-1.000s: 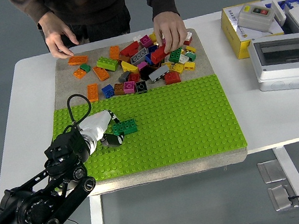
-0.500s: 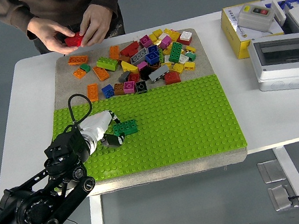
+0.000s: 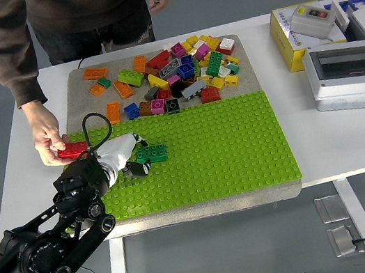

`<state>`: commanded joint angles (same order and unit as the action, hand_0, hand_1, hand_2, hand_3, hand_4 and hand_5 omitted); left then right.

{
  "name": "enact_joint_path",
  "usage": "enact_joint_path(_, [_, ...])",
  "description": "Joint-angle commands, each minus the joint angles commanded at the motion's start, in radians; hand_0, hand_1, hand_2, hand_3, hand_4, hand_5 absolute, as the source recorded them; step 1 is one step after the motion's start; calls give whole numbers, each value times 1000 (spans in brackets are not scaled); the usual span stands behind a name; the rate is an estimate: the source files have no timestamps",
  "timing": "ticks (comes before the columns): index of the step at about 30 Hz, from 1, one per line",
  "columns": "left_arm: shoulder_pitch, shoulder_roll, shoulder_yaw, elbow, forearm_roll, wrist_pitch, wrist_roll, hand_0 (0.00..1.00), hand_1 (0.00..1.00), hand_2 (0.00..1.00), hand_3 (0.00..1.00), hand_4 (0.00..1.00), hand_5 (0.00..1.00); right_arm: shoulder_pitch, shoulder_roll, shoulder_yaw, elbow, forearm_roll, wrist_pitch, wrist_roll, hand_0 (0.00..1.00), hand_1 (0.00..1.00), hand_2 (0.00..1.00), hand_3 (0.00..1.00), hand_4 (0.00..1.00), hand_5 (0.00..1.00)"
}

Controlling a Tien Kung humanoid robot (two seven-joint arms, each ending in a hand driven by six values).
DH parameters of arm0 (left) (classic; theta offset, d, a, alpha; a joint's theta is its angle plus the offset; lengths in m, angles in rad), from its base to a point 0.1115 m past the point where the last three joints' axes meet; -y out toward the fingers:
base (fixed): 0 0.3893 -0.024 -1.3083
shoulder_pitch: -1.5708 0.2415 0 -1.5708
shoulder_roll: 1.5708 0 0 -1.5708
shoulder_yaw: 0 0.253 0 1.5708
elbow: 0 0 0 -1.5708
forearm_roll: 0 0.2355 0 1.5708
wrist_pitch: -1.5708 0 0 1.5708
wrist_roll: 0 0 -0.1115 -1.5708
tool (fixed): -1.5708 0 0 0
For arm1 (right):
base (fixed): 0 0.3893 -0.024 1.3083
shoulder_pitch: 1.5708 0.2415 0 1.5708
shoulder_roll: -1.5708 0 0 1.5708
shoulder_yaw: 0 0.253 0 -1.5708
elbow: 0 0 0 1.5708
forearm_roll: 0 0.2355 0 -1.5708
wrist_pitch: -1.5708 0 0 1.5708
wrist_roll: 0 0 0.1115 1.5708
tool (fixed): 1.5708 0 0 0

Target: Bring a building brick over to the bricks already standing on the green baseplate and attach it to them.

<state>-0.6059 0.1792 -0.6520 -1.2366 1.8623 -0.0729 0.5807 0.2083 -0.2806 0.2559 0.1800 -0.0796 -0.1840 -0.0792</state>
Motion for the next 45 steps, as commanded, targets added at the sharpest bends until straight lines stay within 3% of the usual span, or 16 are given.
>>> enact_joint_path(10, [7, 3, -5, -21, -1, -14, 8, 998, 998, 998, 774, 614, 216, 0, -1, 5, 0, -7, -1, -1, 670, 643, 670, 711, 591, 739])
enact_joint_path(16, [21, 22, -42, -103, -3, -38, 36, 998, 998, 998, 777, 619, 219, -1, -1, 19, 0, -22, 0, -4, 669, 643, 671, 714, 590, 739])
enact_joint_path(22, [26, 35, -70, -168, 15, -30, 41, 998, 998, 998, 792, 621, 216, -2, 1, 11, 0, -15, 2, -2, 668, 644, 670, 713, 591, 739])
enact_joint_path(28, [49, 68, -87, -241, 11, -28, 46, 998, 998, 998, 758, 631, 229, -5, 1, 30, 0, -31, 1, -4, 670, 642, 670, 714, 590, 738])
enact_joint_path(31, [57, 75, -83, -232, -3, -25, 41, 998, 998, 998, 758, 631, 229, -6, 1, 52, 0, -52, 0, -9, 670, 642, 670, 714, 590, 738])
enact_joint_path(40, [60, 60, -49, -141, -29, 2, 6, 998, 998, 998, 740, 639, 251, -4, 2, 41, 0, -38, -1, -3, 666, 641, 669, 709, 588, 737])
enact_joint_path(45, [60, 58, -36, -120, -39, 5, 6, 998, 998, 998, 736, 645, 259, -5, 1, 49, 0, -44, -1, -5, 665, 641, 669, 711, 588, 737])
